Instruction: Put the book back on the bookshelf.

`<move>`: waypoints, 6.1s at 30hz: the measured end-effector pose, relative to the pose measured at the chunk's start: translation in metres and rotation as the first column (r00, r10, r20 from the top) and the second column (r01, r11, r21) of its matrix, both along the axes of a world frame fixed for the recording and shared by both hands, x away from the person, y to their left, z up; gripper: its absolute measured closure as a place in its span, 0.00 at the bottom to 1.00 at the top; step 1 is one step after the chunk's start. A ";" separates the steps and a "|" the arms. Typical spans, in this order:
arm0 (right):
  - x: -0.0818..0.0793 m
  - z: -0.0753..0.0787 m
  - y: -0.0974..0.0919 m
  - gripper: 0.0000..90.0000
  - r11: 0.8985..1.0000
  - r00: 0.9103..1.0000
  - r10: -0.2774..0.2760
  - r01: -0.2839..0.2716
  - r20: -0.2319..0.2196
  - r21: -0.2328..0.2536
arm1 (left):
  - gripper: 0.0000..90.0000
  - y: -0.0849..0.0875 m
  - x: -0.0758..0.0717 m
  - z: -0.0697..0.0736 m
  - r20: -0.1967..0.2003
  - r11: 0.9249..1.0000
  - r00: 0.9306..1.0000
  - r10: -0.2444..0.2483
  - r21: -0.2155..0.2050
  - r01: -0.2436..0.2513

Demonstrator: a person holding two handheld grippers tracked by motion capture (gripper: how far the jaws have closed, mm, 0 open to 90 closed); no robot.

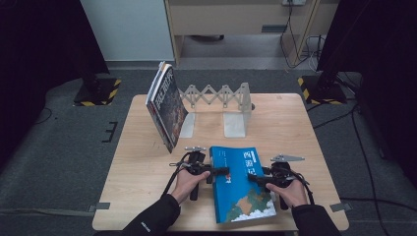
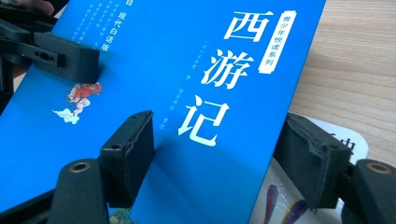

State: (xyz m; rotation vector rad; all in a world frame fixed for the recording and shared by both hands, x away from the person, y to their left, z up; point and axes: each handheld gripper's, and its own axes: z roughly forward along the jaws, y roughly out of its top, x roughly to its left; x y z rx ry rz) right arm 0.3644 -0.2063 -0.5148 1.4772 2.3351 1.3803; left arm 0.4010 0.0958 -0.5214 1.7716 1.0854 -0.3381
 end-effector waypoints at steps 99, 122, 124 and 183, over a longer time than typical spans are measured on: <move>0.001 0.005 0.000 0.36 0.991 0.998 0.053 -0.056 0.023 0.121 | 0.64 -0.005 0.000 0.021 -0.035 0.995 0.999 -0.009 -0.103 0.005; 0.002 0.013 0.006 0.40 0.976 0.994 0.102 -0.106 0.032 0.189 | 0.66 0.003 -0.004 0.049 0.109 0.994 0.994 0.010 -0.106 0.002; 0.002 0.013 0.005 0.41 0.975 0.994 0.102 -0.106 0.032 0.193 | 0.65 0.002 -0.004 0.049 0.111 0.994 0.994 0.015 -0.108 -0.003; 0.013 0.000 -0.052 0.16 0.948 0.980 -0.139 0.173 0.140 -0.266 | 0.67 0.095 -0.005 0.154 0.385 0.955 0.879 0.283 -0.027 -0.295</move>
